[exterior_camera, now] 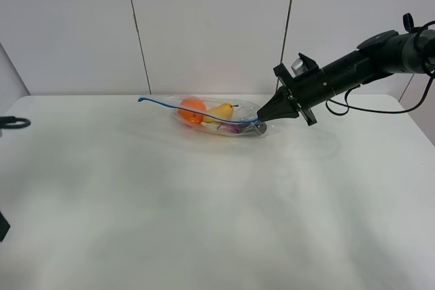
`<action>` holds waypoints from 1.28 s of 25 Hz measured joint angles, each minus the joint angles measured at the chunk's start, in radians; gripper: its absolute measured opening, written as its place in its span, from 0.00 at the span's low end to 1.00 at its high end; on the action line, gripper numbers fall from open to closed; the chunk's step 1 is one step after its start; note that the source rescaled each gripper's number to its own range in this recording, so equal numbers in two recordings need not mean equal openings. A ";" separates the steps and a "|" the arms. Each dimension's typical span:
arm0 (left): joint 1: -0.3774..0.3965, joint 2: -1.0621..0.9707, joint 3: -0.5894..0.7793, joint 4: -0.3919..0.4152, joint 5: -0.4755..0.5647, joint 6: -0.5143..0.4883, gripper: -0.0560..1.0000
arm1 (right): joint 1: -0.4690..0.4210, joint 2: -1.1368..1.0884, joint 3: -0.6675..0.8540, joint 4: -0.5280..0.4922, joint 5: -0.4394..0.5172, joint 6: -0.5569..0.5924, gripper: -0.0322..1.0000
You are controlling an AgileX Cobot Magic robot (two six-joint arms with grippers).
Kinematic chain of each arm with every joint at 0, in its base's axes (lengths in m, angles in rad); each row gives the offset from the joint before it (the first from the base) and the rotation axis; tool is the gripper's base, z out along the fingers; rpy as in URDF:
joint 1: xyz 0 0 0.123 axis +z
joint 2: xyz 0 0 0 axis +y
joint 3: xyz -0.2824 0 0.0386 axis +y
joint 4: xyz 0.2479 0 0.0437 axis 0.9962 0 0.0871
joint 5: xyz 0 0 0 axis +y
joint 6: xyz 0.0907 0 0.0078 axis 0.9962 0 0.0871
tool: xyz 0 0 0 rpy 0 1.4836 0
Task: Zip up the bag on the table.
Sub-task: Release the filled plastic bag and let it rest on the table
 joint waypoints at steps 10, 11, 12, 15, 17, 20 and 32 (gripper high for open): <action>-0.018 -0.337 0.106 0.001 -0.031 -0.001 1.00 | 0.000 0.000 0.000 -0.001 0.000 0.000 0.03; -0.036 -0.377 0.106 0.001 -0.031 -0.001 1.00 | 0.000 0.000 0.000 -0.001 0.000 0.000 0.03; -0.054 -0.412 0.106 0.001 -0.030 -0.001 1.00 | 0.000 0.000 0.000 -0.001 0.000 0.000 0.03; -0.103 -0.540 0.107 0.000 -0.032 -0.001 1.00 | 0.000 0.000 0.000 -0.001 0.000 0.000 0.03; -0.120 -0.618 0.107 0.000 -0.031 -0.001 1.00 | 0.000 0.000 0.000 -0.009 0.000 0.003 0.04; -0.125 -0.734 0.107 0.000 -0.030 -0.001 1.00 | 0.000 0.000 0.000 -0.047 0.000 0.024 0.17; -0.125 -0.918 0.116 0.000 -0.026 -0.003 1.00 | 0.000 -0.066 -0.093 -0.713 0.006 0.319 0.99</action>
